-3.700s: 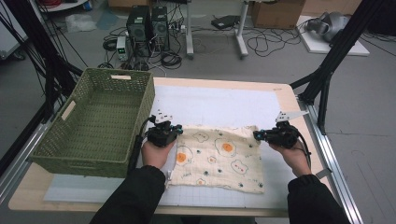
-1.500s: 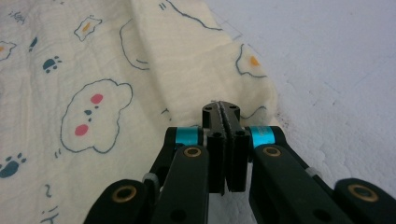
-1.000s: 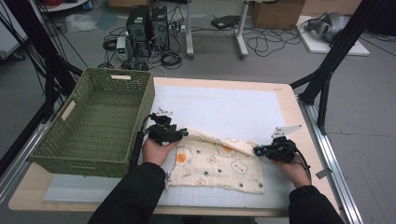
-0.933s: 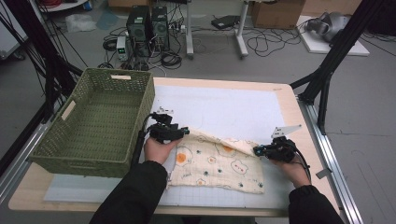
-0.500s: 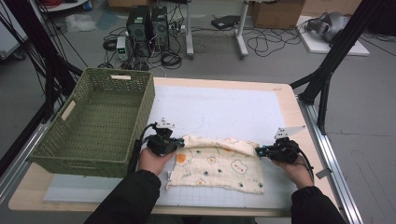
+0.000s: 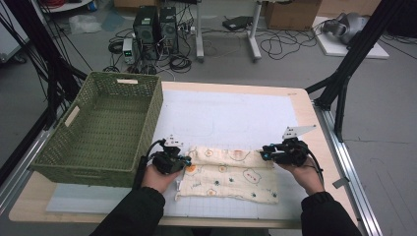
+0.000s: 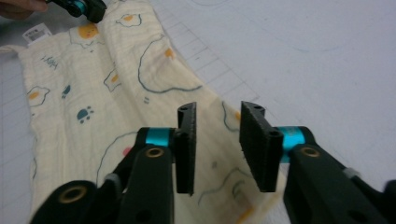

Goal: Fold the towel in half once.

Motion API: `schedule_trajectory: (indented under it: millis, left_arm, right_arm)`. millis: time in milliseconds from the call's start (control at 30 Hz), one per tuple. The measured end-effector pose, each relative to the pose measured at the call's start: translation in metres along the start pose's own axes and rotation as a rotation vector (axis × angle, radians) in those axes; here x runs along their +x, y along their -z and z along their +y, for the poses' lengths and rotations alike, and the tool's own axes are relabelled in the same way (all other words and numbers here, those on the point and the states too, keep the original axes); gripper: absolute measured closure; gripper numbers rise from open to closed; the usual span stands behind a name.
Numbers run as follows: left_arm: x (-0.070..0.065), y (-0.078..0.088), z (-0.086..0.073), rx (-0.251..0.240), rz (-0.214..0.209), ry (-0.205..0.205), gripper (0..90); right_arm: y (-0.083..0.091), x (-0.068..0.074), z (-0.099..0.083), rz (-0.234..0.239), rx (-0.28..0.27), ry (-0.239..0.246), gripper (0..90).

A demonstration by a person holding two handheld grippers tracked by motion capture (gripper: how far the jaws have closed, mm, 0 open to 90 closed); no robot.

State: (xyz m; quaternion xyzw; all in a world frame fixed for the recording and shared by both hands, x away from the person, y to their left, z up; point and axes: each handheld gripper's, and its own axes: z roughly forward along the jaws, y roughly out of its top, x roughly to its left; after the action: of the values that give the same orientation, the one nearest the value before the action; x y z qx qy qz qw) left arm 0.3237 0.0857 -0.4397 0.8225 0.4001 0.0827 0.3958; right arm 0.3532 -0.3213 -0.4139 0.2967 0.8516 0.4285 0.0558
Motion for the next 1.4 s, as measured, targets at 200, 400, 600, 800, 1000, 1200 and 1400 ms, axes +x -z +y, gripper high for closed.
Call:
schedule_trajectory:
  millis: [200,400,600,800,1000,1200,1400]
  left_arm:
    - [0.001,0.000,0.000,-0.003,-0.006,0.000,86.6]
    - [0.002,0.003,0.004,-0.023,-0.010,0.039,77.6]
    - [0.000,0.012,0.015,-0.066,-0.028,0.078,59.5]
    - [-0.001,0.016,0.032,-0.099,0.013,0.085,56.8]
    - [0.008,0.001,0.039,-0.113,0.030,0.181,58.3]
    - [0.008,-0.026,0.036,0.002,0.038,0.178,69.1]
    - [-0.001,-0.016,0.037,-0.064,0.059,0.063,85.9]
  right_arm:
    - [-0.028,0.005,0.008,0.051,0.026,0.029,61.4]
    - [-0.050,0.006,0.007,0.128,0.081,0.035,78.7]
    - [-0.054,0.011,0.007,0.131,0.109,0.072,89.7]
    - [-0.045,0.017,0.008,0.147,0.094,0.083,89.7]
    - [-0.045,0.022,-0.002,0.166,0.095,0.084,89.7]
    - [-0.045,0.022,-0.003,0.168,0.096,0.085,89.7]
    - [-0.035,0.017,0.002,0.139,0.046,0.081,83.8]
